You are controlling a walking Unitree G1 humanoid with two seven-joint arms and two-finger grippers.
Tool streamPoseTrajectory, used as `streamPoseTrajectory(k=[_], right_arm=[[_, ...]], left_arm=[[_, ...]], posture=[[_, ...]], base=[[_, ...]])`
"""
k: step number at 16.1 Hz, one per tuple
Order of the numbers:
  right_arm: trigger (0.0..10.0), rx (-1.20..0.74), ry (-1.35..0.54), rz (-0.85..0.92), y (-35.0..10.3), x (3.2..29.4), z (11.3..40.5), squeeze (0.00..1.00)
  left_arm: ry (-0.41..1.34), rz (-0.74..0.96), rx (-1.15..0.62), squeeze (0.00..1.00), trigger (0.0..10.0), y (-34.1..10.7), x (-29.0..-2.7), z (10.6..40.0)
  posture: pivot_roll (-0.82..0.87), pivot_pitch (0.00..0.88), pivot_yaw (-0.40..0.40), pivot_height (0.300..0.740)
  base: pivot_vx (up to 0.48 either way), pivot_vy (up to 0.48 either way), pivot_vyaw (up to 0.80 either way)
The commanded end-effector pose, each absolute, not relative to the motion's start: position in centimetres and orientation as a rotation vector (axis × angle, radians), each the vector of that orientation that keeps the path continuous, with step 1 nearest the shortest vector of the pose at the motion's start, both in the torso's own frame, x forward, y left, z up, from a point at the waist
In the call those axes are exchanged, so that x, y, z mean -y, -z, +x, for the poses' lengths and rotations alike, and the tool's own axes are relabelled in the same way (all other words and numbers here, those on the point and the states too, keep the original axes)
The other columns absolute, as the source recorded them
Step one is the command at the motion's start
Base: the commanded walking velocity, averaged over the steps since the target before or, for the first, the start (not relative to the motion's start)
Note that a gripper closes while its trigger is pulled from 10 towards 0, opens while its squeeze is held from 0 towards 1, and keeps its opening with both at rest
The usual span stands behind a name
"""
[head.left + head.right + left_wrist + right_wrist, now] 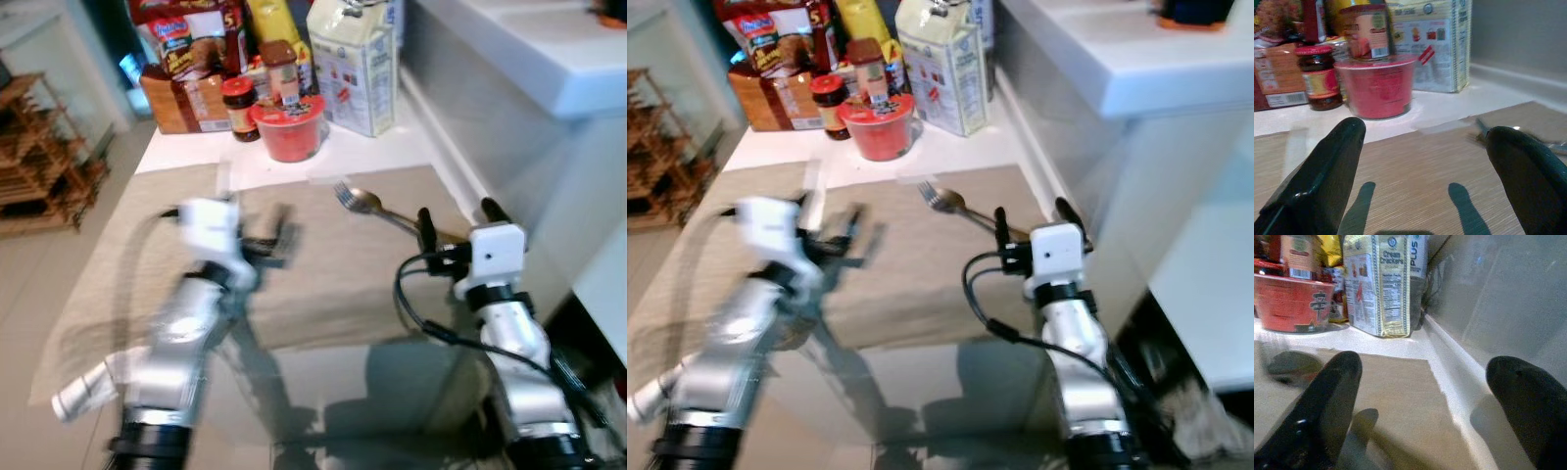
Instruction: Setting the table
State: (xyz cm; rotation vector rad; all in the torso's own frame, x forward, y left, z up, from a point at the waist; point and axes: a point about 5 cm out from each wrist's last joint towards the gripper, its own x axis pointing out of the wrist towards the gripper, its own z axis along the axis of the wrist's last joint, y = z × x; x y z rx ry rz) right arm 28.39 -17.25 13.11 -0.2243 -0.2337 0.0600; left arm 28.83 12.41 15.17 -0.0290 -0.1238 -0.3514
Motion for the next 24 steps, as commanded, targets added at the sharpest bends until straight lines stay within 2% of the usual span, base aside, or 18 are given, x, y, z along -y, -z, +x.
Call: streamPoseTrajectory(k=[1, 8, 13, 16, 19, 24], right_arm=[[10.0, 0.183, -0.086, -0.197, -12.2, 16.7, 28.3, 0.0], [10.0, 0.118, -0.117, -0.178, -13.9, 17.4, 30.6, 0.0], [10.0, 0.08, -0.13, -0.221, -16.1, 19.2, 32.6, 0.0], [10.0, -0.011, -0.175, -0.242, -16.3, 20.2, 33.8, 0.0], [10.0, -0.037, -0.271, -0.204, -17.6, 19.4, 34.3, 0.0], [10.0, -0.052, -0.286, -0.162, -17.6, 19.1, 33.7, 0.0]], left_arm=[[0.3, -0.001, 0.108, 0.0, 10.0, -14.9, -14.0, 28.7], [0.293, -0.009, 0.104, 0.0, 10.0, -14.9, -13.9, 28.6], [0.29, -0.006, 0.103, 0.0, 10.0, -14.9, -14.1, 28.5], [0.291, -0.007, 0.106, 0.0, 10.0, -15.0, -13.9, 28.6], [0.287, -0.005, 0.111, 0.0, 10.0, -15.2, -13.8, 28.5], [0.283, 0.0, 0.113, 0.0, 10.0, -15.3, -13.9, 28.4]], posture=[[-0.17, 0.0, 0.108, 0.74], [-0.16, 0.0, 0.102, 0.74], [-0.16, 0.0, 0.1, 0.74], [-0.16, 0.0, 0.094, 0.74], [-0.14, 0.0, 0.082, 0.74], [-0.15, 0.0, 0.083, 0.74]], base=[[0.0, 0.0, 0.0], [0.0, 0.0, 0.0], [0.0, 0.0, 0.0], [0.0, 0.0, 0.0], [0.0, 0.0, 0.0], [0.0, 0.0, 0.0]])
